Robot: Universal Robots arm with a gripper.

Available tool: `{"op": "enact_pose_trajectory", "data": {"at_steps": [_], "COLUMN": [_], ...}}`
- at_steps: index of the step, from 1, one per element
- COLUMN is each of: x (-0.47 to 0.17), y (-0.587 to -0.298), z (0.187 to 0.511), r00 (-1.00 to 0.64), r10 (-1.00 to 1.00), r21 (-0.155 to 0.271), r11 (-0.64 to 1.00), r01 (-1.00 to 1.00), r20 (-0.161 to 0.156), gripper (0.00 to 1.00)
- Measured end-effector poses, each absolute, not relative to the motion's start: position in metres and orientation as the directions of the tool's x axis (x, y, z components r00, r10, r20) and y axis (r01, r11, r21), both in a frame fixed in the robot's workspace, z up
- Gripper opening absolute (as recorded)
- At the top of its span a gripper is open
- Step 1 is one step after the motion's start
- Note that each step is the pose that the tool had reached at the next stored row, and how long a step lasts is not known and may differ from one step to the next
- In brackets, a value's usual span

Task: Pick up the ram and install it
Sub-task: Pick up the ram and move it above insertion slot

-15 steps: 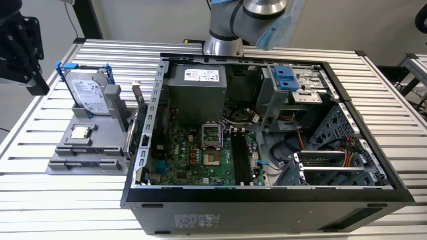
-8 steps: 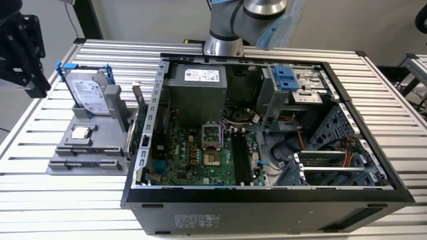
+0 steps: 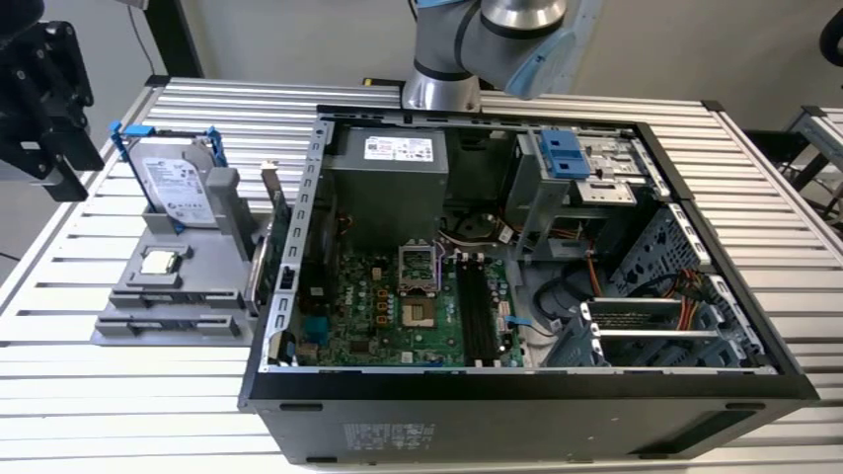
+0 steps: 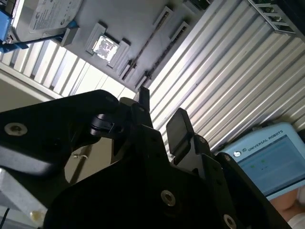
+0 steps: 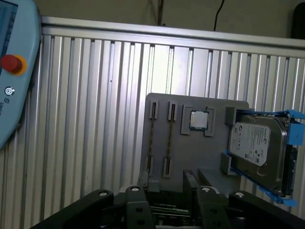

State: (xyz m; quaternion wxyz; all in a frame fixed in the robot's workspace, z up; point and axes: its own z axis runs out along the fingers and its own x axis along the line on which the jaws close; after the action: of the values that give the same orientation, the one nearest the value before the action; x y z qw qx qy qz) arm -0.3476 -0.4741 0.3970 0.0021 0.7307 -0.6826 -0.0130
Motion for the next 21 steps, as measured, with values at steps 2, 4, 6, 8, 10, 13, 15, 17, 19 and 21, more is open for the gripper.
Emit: {"op": "enact_pose_trajectory", "data": {"at_steps": [2,4,6,8,10,13,15,17,19,21], "x": [-0.348,-0.348,-0.348,-0.348,-0.348,-0.348,-0.348,-0.348,-0.348,-0.348], "y": [-0.474,-0.474,-0.474,-0.474,-0.474,-0.474,-0.474,-0.474,-0.474,-0.474], "z": [0.397,0.396,0.394,0.392,0.389,0.383,0.382,0.382,0.382,0.381], "r00": [0.067,0.066,0.061,0.057,0.055,0.055,0.055,0.055,0.055,0.055], "r10": [-0.997,-0.996,-0.995,-0.996,-0.996,-0.996,-0.996,-0.996,-0.996,-0.996], "r21": [0.02,0.018,0.018,0.019,0.02,0.02,0.02,0.02,0.02,0.02], "r11": [-0.068,-0.067,-0.062,-0.058,-0.057,-0.057,-0.057,-0.057,-0.057,-0.057], "r01": [-0.997,-0.998,-0.998,-0.998,-0.998,-0.998,-0.998,-0.998,-0.998,-0.998], "r20": [-0.038,-0.067,-0.075,-0.074,-0.073,-0.072,-0.072,-0.072,-0.072,-0.072], "gripper": [1.0,1.0,1.0,1.0,1.0,1.0,1.0,1.0,1.0,1.0]}}
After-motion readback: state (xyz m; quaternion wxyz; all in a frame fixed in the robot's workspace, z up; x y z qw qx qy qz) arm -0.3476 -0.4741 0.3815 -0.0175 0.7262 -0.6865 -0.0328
